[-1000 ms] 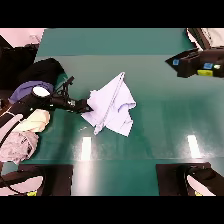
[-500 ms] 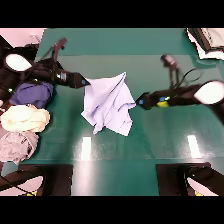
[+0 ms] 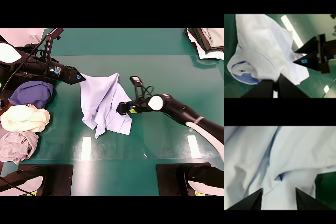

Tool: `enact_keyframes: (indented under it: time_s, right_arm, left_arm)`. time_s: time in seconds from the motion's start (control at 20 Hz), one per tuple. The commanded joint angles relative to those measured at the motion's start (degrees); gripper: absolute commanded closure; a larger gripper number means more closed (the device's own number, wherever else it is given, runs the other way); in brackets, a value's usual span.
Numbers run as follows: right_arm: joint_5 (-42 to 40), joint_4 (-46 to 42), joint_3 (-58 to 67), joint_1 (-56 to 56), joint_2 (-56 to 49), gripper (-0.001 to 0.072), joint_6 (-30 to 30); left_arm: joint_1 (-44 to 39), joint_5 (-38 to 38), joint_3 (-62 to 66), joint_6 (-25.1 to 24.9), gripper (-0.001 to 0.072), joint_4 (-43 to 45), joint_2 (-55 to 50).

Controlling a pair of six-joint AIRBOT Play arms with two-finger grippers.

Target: Fold the shirts.

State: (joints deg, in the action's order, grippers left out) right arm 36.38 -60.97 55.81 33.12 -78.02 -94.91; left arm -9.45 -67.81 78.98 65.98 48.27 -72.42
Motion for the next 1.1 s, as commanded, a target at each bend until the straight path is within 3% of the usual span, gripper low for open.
enact_keyframes:
  time_s: [0.0,0.15,0.2,0.25,0.4,0.6,0.85,1.05]
  right_arm:
    - [-1.70,0.00,5.44,1.90,-6.95,0.0246,-0.20]
    - [-1.77,-0.15,8.28,2.10,-9.35,0.0338,-0.20]
    - [-1.70,-0.70,8.46,1.95,-9.44,0.0541,-0.09]
    - [-1.38,-0.63,8.48,1.79,-9.31,0.0697,0.55]
    - [2.60,-0.94,8.48,-0.52,-4.83,0.0698,4.96]
    - [10.88,-6.69,8.48,-9.33,13.09,0.0699,4.76]
    - [15.82,-6.54,9.77,-24.85,38.23,0.0699,3.32]
    - [23.56,-6.56,19.45,-36.17,46.49,0.0699,3.41]
  left_arm:
    - [-0.02,-0.76,0.24,0.09,0.0676,1.01,0.04]
    - [-0.02,-0.83,0.24,0.09,0.0676,1.07,0.04]
    - [-0.02,-1.14,0.24,0.09,0.0677,1.07,0.04]
    - [-0.02,-1.53,0.24,0.09,0.0676,1.07,0.04]
    - [0.72,-1.62,0.42,1.11,0.0677,3.26,1.60]
    - [8.83,-3.28,8.22,2.84,0.0676,3.23,7.19]
    - [14.95,-6.16,21.51,3.06,0.0677,3.37,15.72]
    - [14.95,-8.20,30.86,4.63,0.0677,2.16,20.55]
